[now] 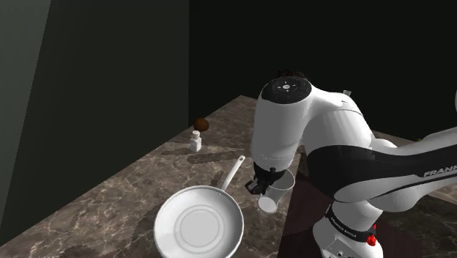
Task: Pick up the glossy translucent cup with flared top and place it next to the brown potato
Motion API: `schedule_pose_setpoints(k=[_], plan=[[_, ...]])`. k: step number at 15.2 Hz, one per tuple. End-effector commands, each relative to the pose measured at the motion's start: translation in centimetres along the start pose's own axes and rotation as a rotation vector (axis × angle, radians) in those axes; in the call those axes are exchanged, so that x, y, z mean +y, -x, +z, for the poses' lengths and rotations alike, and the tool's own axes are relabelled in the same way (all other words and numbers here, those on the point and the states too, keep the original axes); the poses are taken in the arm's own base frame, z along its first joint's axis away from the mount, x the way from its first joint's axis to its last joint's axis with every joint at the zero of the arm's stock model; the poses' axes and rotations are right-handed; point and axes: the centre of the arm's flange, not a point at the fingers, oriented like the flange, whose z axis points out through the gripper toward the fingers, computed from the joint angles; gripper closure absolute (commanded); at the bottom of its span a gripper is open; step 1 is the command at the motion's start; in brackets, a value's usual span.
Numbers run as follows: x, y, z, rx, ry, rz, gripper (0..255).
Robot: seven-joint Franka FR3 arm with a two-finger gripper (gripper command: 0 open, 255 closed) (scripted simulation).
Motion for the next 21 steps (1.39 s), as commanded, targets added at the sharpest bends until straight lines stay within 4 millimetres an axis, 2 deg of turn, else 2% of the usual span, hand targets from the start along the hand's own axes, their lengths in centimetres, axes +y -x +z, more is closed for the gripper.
schedule_pose_setpoints(k=[1,21], plan=[[0.2,-0.3,-0.9,0.000,0.000,0.000,255],[3.5,-1.8,-10.8,0.000,0.000,0.000,255]])
